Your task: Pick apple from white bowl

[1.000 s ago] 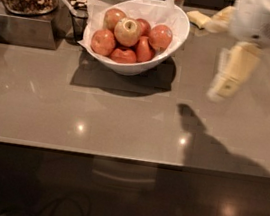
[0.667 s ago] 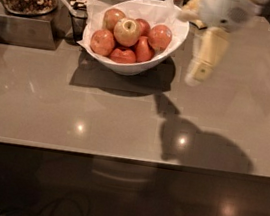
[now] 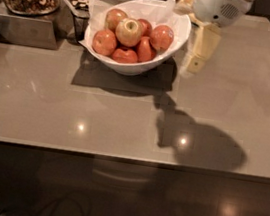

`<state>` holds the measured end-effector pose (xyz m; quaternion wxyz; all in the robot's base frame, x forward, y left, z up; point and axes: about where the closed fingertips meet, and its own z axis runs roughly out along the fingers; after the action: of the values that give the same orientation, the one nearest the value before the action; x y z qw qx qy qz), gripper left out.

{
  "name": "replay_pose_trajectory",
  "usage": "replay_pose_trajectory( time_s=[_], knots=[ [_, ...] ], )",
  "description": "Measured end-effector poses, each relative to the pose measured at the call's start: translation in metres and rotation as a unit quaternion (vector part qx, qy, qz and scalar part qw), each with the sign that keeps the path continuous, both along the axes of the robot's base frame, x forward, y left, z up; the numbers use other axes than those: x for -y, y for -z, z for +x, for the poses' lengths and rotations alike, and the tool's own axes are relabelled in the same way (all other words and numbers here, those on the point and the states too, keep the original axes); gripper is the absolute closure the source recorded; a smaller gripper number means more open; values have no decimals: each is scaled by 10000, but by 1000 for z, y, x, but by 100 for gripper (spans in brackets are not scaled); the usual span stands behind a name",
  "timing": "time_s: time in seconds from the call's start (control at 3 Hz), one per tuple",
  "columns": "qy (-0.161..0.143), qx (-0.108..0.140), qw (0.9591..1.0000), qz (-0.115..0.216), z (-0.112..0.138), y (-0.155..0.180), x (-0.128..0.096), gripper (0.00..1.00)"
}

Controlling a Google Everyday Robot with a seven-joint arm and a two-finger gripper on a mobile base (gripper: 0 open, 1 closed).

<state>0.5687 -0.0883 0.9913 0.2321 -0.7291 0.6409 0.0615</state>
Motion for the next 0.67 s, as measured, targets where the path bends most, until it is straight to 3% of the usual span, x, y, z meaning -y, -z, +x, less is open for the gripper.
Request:
replay_pose_trajectory(
  time_s=[0.33, 0.67],
  knots=[
    [-216, 85, 9997, -7, 35, -3, -17, 0],
    [-182, 257, 9995, 97, 43, -13, -21, 0]
  ],
)
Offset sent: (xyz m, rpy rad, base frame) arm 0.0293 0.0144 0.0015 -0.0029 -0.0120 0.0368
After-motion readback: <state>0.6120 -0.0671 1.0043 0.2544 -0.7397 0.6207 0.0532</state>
